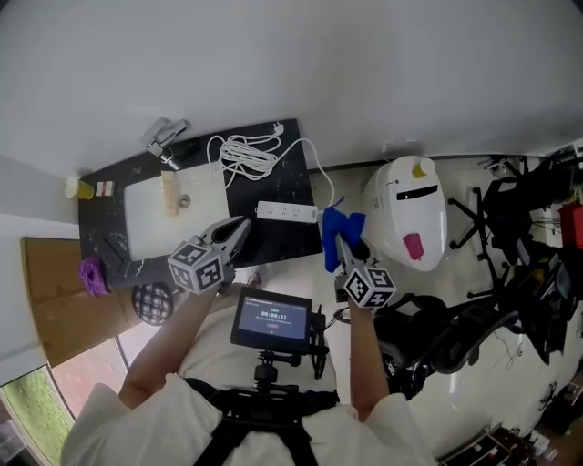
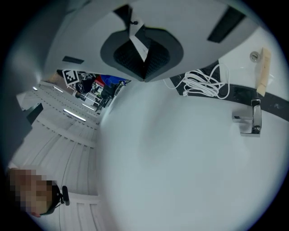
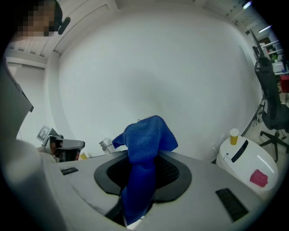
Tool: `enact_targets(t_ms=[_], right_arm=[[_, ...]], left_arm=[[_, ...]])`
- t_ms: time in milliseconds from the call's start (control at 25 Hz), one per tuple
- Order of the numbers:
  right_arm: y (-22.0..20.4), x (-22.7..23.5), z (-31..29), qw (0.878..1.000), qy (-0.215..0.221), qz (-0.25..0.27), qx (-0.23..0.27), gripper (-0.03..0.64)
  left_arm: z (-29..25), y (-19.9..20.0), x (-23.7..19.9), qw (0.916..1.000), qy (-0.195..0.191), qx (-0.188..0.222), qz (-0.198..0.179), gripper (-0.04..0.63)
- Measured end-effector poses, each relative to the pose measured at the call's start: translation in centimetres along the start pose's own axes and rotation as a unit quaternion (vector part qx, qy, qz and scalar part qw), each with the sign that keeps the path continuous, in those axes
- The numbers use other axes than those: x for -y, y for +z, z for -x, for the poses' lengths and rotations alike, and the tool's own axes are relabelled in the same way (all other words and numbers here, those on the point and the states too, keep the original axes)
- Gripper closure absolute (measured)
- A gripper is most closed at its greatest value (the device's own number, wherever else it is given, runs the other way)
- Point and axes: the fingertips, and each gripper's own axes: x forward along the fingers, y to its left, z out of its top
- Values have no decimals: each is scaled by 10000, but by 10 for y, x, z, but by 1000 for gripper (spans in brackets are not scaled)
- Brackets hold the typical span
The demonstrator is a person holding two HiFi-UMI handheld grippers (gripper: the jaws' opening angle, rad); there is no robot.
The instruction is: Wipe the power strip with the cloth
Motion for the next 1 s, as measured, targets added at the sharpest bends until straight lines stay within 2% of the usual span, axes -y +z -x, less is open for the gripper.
enact_targets(t_ms=[320, 600, 880, 1000], right_arm=[[4, 10, 129, 9995, 208, 111, 193, 513], [-6, 10, 215, 9986, 308, 148, 398, 512], [-28, -4, 275, 9975, 498, 210, 457, 512], [-40, -17, 291, 9968, 608, 247, 448, 512]], left_arm=[[16, -50, 104, 9999, -19, 110, 34, 589], [50, -83, 175, 9983, -231, 520, -130, 592], [95, -122, 222, 9973, -243, 672, -156, 592], [122, -132, 235, 9955, -302, 881, -182, 580]])
